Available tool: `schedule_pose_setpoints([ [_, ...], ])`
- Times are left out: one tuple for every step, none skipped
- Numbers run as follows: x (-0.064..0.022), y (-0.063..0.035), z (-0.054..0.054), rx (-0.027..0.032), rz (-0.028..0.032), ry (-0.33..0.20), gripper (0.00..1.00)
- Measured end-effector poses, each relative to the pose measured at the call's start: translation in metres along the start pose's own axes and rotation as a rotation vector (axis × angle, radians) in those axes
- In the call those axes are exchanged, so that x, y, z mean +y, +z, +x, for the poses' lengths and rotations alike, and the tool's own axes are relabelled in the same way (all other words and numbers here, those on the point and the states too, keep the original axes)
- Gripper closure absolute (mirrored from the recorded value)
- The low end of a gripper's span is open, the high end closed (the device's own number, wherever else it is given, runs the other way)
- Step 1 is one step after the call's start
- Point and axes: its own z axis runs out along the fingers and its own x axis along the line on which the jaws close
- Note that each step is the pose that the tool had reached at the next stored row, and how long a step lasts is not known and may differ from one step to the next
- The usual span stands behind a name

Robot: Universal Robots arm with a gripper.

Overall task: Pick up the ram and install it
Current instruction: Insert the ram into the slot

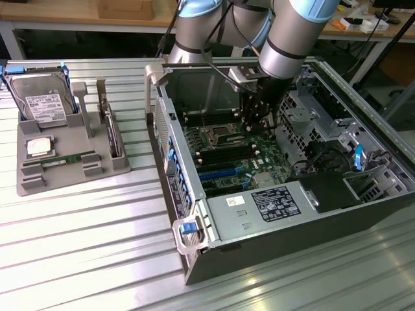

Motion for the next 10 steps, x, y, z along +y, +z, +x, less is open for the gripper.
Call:
schedule_pose_setpoints([
  [0.0002, 0.0003, 0.0, -0.0001, 0.0, 0.0, 0.88],
  [0.0008, 0.0003, 0.0, -0.0001, 0.0, 0.0, 0.88],
  [0.001, 0.0004, 0.0, -0.0001, 0.0, 0.0, 0.88],
  [0.0011, 0.0004, 0.0, -0.0001, 0.0, 0.0, 0.88],
  [0.002, 0.0005, 0.0, -0.0003, 0.0004, 0.0, 0.88],
  [0.0031, 0.0005, 0.0, -0.0003, 0.0007, 0.0, 0.88],
  [0.0083, 0.0006, 0.0, 0.0001, 0.0016, 0.0, 0.88],
  [0.0134, 0.0007, -0.001, 0.0002, 0.002, 0.0, 0.88],
  [0.0168, 0.0009, -0.001, 0.0, 0.0022, 0.0, 0.88],
  [0.02, 0.0011, 0.0, 0.0, 0.0022, 0.0, 0.88],
])
